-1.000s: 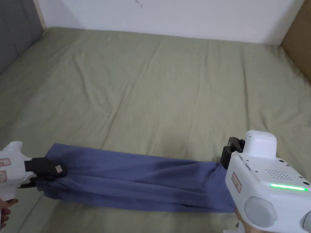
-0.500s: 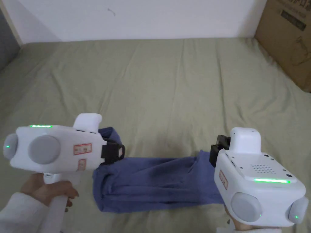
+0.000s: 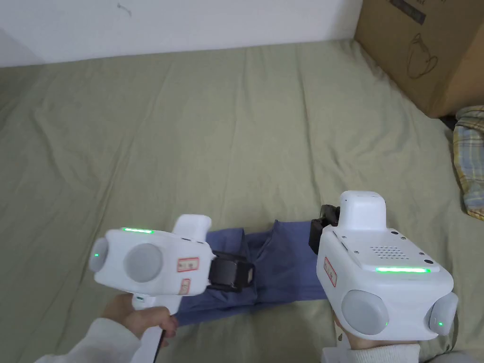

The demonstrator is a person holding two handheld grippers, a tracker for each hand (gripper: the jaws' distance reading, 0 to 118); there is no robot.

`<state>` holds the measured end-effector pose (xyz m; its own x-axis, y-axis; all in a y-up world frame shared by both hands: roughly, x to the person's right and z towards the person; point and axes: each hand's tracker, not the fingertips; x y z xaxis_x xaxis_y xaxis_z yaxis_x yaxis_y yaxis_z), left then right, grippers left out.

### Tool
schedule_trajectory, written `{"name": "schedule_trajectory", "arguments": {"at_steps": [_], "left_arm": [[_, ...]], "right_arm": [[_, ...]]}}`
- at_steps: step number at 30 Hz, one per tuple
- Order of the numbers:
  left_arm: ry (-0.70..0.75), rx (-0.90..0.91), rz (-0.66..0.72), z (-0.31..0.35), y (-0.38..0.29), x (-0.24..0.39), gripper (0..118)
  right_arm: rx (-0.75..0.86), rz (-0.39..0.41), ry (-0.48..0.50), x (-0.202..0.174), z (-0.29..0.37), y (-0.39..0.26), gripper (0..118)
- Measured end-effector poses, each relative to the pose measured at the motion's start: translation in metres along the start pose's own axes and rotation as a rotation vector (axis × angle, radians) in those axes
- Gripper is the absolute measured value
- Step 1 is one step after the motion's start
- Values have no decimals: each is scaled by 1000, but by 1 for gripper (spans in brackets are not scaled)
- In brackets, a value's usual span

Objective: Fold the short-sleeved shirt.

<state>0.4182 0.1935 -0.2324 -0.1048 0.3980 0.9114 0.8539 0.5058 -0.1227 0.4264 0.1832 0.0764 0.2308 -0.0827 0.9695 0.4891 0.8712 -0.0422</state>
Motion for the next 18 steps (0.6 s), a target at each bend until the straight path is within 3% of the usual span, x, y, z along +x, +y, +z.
{"name": "schedule_trajectory", "arguments": {"at_steps": [3,5,6,7,8,11,18], "left_arm": [[24,113,110,37,-3,-25,88],[17,177,190,56,-6,-41,70],[18,198,229,61,-9,-51,54],[25,201,250,62,-11,-59,22],[39,190,257,60,-13,-64,2],[110,107,261,37,-15,-65,2],[-27,-48,238,-37,-30,-29,2]], "right_arm": [[-7,-3,12,-2,-1,-2,1],[-8,5,19,-5,0,-3,1],[-7,8,20,-5,0,-4,1],[-7,9,23,-6,0,-4,1],[-7,7,27,-6,1,-4,1],[-7,5,31,-6,2,-5,1],[-16,-5,22,1,2,-6,1]]}}
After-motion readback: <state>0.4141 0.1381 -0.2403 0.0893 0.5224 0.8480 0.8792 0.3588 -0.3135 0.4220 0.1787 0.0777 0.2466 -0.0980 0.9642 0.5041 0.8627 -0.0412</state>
